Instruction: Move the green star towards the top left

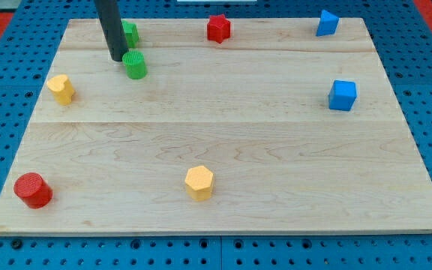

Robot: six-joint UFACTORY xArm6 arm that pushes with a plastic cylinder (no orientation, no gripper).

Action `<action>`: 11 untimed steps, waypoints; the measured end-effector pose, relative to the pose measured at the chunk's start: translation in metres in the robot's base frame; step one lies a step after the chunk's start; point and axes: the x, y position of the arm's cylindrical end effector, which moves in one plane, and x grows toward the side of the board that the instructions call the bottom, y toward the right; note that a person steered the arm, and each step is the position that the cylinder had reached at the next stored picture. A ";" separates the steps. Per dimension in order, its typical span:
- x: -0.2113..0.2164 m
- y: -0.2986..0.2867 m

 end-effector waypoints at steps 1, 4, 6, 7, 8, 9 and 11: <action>0.004 0.002; -0.014 0.009; -0.032 0.038; -0.048 0.036; -0.057 0.025; -0.057 -0.001; -0.062 -0.039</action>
